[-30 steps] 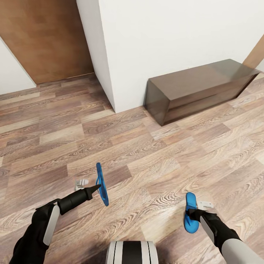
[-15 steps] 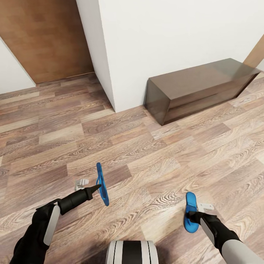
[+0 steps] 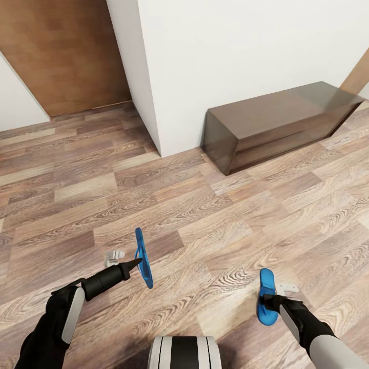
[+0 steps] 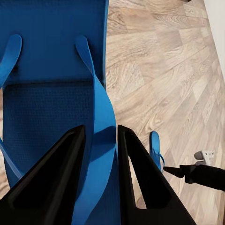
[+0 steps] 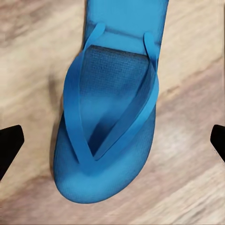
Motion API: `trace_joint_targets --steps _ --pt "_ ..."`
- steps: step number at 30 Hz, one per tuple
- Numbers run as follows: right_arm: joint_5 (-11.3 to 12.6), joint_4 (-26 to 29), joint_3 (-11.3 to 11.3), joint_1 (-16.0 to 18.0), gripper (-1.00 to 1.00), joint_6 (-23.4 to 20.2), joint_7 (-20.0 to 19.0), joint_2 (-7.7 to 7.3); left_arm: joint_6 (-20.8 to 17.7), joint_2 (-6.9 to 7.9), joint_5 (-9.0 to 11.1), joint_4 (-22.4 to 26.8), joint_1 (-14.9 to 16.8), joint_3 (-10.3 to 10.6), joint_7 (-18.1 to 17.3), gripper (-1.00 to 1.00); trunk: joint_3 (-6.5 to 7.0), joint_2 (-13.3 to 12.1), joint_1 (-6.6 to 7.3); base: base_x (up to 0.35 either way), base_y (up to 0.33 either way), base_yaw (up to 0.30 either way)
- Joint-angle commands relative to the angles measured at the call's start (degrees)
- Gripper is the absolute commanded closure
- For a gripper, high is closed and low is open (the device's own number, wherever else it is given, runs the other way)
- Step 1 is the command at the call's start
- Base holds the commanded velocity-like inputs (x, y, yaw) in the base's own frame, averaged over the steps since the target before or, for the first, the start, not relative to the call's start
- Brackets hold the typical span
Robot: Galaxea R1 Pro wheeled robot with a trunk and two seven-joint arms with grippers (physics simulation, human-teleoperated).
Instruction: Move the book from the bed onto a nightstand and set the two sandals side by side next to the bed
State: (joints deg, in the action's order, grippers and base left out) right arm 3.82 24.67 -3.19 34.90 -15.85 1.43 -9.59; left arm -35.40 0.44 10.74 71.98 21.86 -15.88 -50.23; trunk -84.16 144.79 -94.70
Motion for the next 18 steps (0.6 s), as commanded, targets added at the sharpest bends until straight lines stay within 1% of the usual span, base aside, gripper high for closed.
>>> trace_joint_targets --steps 1,3,6,15,18 --pt "0.40 0.12 -0.02 -0.01 -1.00 0.67 0.15 0.01 -0.37 0.00 0.25 0.00 0.02 -0.04 -0.06 1.00 -0.03 0.01 0.01 0.000 0.000 0.000" --pt "0.46 0.12 0.01 -0.01 -1.00 2.55 0.15 0.01 -0.37 0.00 0.25 0.00 0.02 -0.03 -0.05 1.00 -0.03 0.01 0.01 0.000 0.000 0.000" --pt "0.49 0.12 0.02 -0.01 -1.00 3.80 0.15 0.01 -0.37 0.00 0.25 -0.04 0.02 -0.03 -0.05 1.00 -0.03 0.01 0.01 0.000 0.000 0.000" --pt "0.44 0.12 0.02 -0.01 -1.00 4.24 0.15 0.01 -0.37 0.00 0.25 -0.09 0.02 -0.03 -0.04 1.00 -0.03 0.01 0.01 0.002 0.000 0.000" --pt "0.41 0.12 0.02 -0.01 -1.00 4.25 0.15 0.01 -0.37 0.00 0.25 -0.09 0.02 -0.03 -0.04 1.00 -0.03 0.01 0.01 0.144 0.000 0.000"
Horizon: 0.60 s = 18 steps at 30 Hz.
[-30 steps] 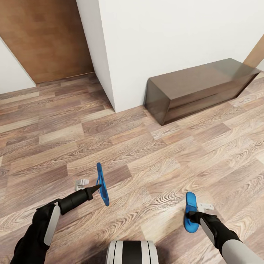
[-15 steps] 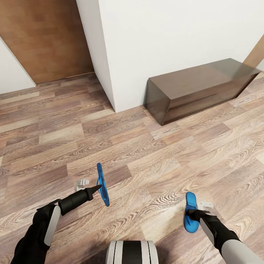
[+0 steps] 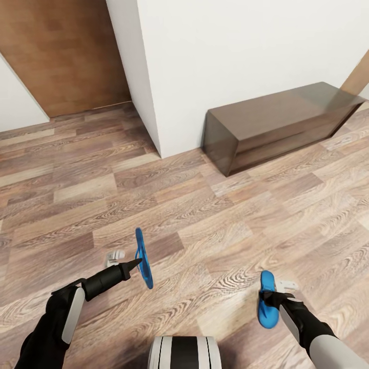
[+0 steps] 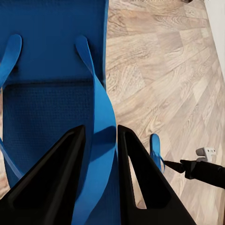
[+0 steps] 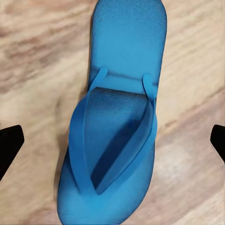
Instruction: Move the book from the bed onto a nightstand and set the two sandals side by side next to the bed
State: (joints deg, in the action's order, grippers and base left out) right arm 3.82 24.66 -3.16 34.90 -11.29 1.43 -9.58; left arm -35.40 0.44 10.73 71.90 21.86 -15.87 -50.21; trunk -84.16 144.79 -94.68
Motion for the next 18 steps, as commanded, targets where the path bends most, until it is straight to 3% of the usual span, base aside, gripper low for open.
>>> trace_joint_targets --steps 1,13,18 --pt "0.40 0.12 -0.01 -0.01 -1.00 -0.31 0.15 0.00 -0.37 0.00 0.25 0.00 0.02 -0.04 -0.07 1.00 -0.03 0.01 -0.02 0.270 0.000 0.000" --pt "0.40 0.12 -0.01 -0.01 -1.00 -0.34 0.15 0.00 -0.37 0.00 0.25 0.00 0.02 0.00 0.05 1.00 -0.03 0.01 -0.02 0.050 0.000 0.000" --pt "0.40 0.12 -0.01 -0.01 -1.00 -0.35 0.15 0.00 -0.37 0.00 0.25 0.00 0.02 0.64 0.43 1.00 -1.14 0.08 -0.15 0.000 0.000 0.000"
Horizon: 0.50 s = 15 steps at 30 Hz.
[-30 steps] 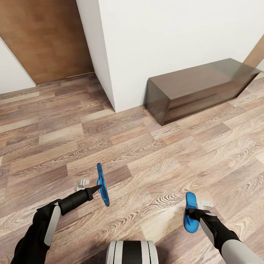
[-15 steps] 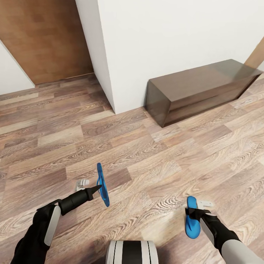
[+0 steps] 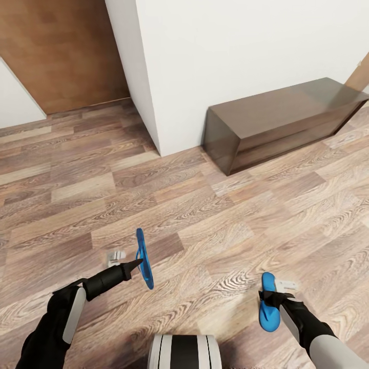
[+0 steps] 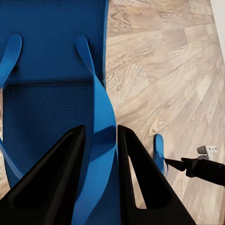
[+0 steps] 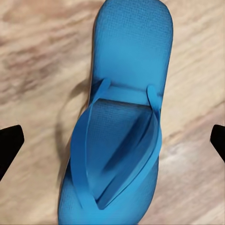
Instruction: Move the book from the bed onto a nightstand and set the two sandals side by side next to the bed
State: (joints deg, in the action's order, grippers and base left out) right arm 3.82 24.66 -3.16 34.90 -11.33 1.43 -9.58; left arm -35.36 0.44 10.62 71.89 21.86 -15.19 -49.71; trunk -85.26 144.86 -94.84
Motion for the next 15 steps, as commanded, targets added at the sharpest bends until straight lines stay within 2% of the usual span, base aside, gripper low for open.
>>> trace_joint_targets --steps 1,5,12,15 --pt "0.40 0.12 -0.01 0.00 -1.00 -0.31 0.15 0.00 -0.41 0.00 0.37 0.01 0.02 0.03 0.10 1.00 -0.26 0.03 -0.01 0.000 0.000 0.000" --pt "0.40 0.12 -0.01 0.00 -1.00 -0.32 0.15 -0.01 -0.41 0.00 0.37 0.01 0.02 0.14 0.35 1.00 -1.15 0.08 -0.12 0.000 0.000 0.000" --pt "0.40 0.12 -0.01 0.00 -1.00 -0.34 0.15 -0.01 -0.41 0.00 0.37 0.01 0.02 0.16 0.40 1.00 -1.15 0.08 -0.12 0.000 0.000 0.000" --pt "0.40 0.12 -0.01 0.00 -1.00 -0.31 0.15 -0.01 -0.41 0.00 0.37 0.01 0.02 0.16 0.40 1.00 -1.81 0.12 -0.19 0.000 0.000 0.000"
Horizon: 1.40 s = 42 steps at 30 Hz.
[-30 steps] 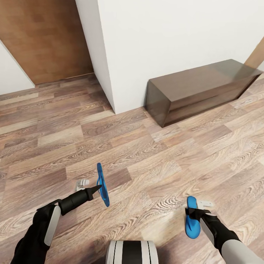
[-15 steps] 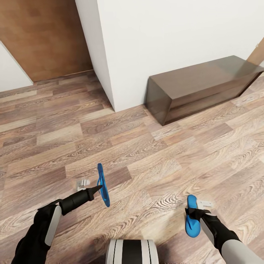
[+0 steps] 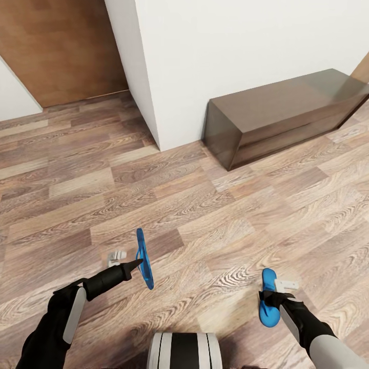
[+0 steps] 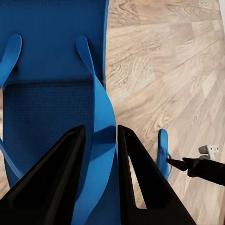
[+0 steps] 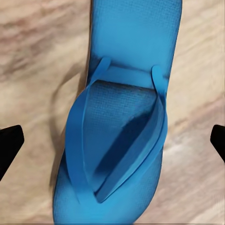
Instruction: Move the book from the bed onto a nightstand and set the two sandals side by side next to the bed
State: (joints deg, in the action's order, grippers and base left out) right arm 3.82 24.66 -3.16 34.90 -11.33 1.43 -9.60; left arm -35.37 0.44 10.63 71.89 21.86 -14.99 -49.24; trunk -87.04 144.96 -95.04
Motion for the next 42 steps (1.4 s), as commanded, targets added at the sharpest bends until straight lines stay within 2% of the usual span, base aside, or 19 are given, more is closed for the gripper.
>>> trace_joint_targets --steps 1,8,18,26,37,42 --pt "0.40 0.12 -0.01 -0.01 -1.00 -0.31 0.15 0.01 -0.41 0.00 0.35 0.01 0.02 -0.04 -0.07 1.00 -0.26 0.03 -0.01 0.000 0.000 0.000" --pt "0.40 0.12 -0.01 -0.01 -1.00 -0.35 0.15 -0.01 -0.41 0.00 0.35 0.01 0.02 -0.04 -0.10 1.00 -1.81 0.12 -0.19 0.000 0.000 0.000" --pt "0.40 0.12 -0.01 -0.01 -1.00 -0.35 0.15 0.01 -0.41 0.00 0.35 0.01 0.02 -0.04 -0.16 1.00 -1.81 0.12 -0.19 0.000 0.000 0.000" --pt "0.40 0.12 -0.01 -0.01 -1.00 -0.35 0.15 0.01 -0.41 0.00 0.35 0.01 0.02 -0.04 -0.16 1.00 -3.58 0.23 -0.40 0.000 0.000 0.000" --pt "0.40 0.12 -0.01 -0.01 -1.00 -0.35 0.15 0.02 -0.41 0.00 0.35 0.01 0.02 -0.04 -0.16 1.00 -3.58 0.23 -0.40 0.000 0.000 0.000" --pt "0.40 0.12 -0.01 -0.01 -1.00 -0.35 0.15 0.01 -0.41 0.00 0.35 0.01 0.02 -0.02 -0.16 1.00 -4.69 0.29 -0.53 0.000 0.000 0.000"
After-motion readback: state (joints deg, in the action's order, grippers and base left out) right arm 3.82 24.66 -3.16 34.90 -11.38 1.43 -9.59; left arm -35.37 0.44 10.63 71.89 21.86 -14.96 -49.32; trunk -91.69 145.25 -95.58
